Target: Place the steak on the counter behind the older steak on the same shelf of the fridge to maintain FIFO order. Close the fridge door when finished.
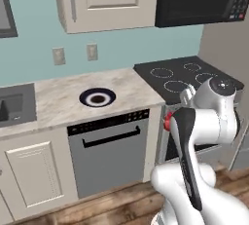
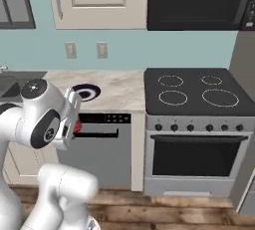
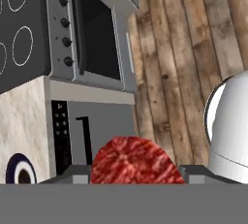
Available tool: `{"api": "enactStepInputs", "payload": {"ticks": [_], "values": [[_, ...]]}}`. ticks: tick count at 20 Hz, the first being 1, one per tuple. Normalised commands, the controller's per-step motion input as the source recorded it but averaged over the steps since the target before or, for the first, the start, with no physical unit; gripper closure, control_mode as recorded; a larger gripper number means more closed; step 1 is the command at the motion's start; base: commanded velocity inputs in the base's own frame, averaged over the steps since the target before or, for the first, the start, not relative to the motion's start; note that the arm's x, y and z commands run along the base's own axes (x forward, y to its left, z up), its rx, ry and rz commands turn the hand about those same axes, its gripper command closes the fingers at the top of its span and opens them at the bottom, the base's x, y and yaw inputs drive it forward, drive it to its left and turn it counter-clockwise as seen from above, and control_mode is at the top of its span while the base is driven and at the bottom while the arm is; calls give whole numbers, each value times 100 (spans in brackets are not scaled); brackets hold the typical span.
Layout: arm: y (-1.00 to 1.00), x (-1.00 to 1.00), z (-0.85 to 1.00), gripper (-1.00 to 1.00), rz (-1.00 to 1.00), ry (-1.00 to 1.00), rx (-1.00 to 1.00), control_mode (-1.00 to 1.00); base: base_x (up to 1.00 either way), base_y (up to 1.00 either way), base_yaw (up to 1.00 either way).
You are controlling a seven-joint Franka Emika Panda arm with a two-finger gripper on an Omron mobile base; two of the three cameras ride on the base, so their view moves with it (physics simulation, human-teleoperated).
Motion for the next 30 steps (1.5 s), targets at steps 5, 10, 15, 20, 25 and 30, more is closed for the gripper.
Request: {"api": "enactStepInputs", "payload": {"ticks": [5,10,15,20,25,30], "values": [[0,0,0,100,0,0,0,100,-32,82,-60],[0,0,0,100,0,0,0,100,-4,66,-73],[0,0,0,100,0,0,0,100,0,13,-80],[0,0,0,100,0,0,0,100,2,-83,-50],[0,0,0,100,0,0,0,100,38,-97,-22],[0,0,0,100,0,0,0,100,69,-88,-7]]}}
